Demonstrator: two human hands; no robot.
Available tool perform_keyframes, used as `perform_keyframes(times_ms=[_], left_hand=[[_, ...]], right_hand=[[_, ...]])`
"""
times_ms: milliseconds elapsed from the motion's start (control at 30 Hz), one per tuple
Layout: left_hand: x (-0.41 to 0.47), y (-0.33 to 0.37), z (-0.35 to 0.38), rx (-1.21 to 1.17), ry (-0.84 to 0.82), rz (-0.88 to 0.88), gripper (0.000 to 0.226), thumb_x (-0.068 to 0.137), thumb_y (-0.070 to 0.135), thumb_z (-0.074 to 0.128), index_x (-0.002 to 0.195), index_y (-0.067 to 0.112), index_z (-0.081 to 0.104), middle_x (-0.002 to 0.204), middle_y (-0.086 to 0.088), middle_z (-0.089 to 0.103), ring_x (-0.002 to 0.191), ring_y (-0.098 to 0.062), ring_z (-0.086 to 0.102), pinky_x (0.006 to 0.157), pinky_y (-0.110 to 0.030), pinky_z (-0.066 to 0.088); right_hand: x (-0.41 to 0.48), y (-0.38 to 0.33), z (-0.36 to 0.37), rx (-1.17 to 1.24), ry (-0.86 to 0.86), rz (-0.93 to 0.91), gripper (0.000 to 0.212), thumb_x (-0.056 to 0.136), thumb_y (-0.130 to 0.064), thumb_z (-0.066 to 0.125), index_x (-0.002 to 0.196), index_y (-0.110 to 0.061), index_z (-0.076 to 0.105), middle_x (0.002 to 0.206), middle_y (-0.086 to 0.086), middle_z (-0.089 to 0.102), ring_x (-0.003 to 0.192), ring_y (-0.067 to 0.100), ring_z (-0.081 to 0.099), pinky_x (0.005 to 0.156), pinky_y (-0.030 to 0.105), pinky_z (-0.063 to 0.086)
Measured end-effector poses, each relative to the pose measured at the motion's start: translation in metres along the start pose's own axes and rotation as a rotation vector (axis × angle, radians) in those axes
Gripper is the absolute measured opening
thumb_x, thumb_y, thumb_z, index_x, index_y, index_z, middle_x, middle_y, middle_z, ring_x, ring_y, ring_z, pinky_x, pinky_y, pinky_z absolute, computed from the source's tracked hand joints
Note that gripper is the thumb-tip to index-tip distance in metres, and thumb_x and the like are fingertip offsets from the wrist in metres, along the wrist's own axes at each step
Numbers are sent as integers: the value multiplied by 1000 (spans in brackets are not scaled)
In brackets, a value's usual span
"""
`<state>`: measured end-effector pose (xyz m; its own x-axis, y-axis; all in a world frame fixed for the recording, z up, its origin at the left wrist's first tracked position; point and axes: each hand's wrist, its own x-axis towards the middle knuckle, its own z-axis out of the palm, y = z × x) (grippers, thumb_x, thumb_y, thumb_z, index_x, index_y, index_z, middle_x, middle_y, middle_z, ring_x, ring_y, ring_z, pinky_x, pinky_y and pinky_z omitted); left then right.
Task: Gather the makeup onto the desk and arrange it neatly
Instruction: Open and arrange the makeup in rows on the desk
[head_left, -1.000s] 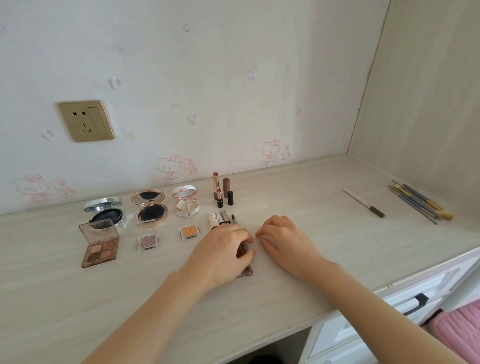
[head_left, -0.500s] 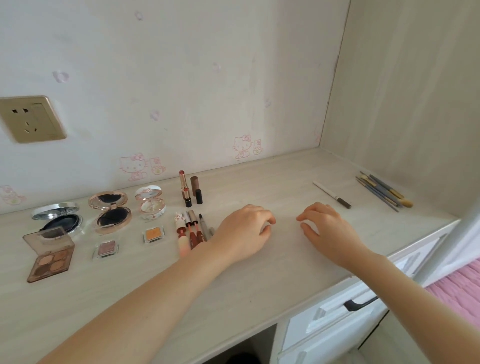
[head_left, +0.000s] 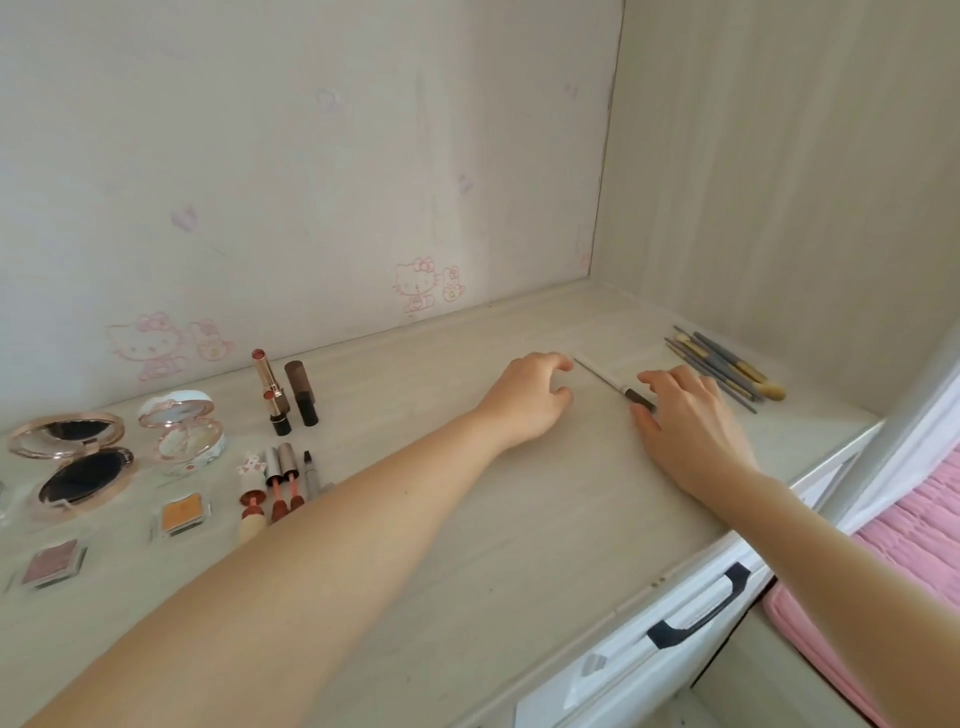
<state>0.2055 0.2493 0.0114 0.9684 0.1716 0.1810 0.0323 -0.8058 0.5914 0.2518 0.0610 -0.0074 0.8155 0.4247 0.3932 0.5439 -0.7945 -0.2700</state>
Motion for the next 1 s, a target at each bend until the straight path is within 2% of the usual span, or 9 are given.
perform_keyframes(times_ms=[100,233,367,433,600,733,833,900,1000], left_hand=[[21,-2,6,44,-48,20,50,92,15,52,141,14,42,146,-9,42,136,-24,36,112,-28,26],[42,-5,17,103,-100,85,55,94,14,49,147,17,34,153,-7,32,143,-24,24,117,-30,18],[53,-10,24,162,-235,99,50,99,18,42,148,24,31,158,-1,22,147,-26,8,120,-35,8],[53,-13,23,162,-232,113,47,99,19,42,146,23,36,156,-2,26,146,-27,12,120,-36,10],[38,-16,17,187,-122,183,39,94,17,46,133,19,54,136,-6,50,130,-27,38,111,-40,30],[19,-16,6,177,-18,198,26,93,13,52,115,16,66,113,-9,59,114,-24,46,95,-31,39],[3,-16,-5,152,54,187,17,91,12,57,102,16,71,104,-6,63,105,-18,50,83,-22,37],[-8,-16,-13,120,58,171,15,90,12,58,99,16,70,103,-4,63,104,-16,49,83,-22,37],[-27,-14,-24,98,57,166,13,91,12,58,96,18,68,102,-1,63,103,-17,50,83,-25,38]], right_hand=[[5,1,5,-20,-21,24,45,96,-33,47,135,-13,45,124,10,54,114,32,45,92,43,44],[5,2,9,-66,3,9,36,97,-32,43,124,-11,56,116,10,55,108,32,47,89,42,45],[6,4,11,-80,34,-15,29,97,-26,44,114,-12,63,109,7,56,100,28,48,83,39,45],[6,5,12,-102,29,-23,27,97,-26,43,112,-14,63,106,4,57,96,25,48,82,37,45],[4,3,10,-84,45,-18,24,97,-26,45,106,-13,63,102,4,57,93,24,47,80,38,44],[4,3,8,-48,2,-53,23,97,-26,46,107,-16,64,105,2,57,95,23,46,84,37,43],[0,0,2,87,24,-102,18,94,-23,54,104,-16,67,102,0,61,98,22,45,82,29,38],[-5,-4,-3,174,61,-108,14,92,-21,58,101,-16,68,97,-1,63,97,21,46,78,24,33],[-18,-16,-8,249,56,-136,11,92,-19,59,100,-17,66,92,-5,64,93,19,49,74,24,36]])
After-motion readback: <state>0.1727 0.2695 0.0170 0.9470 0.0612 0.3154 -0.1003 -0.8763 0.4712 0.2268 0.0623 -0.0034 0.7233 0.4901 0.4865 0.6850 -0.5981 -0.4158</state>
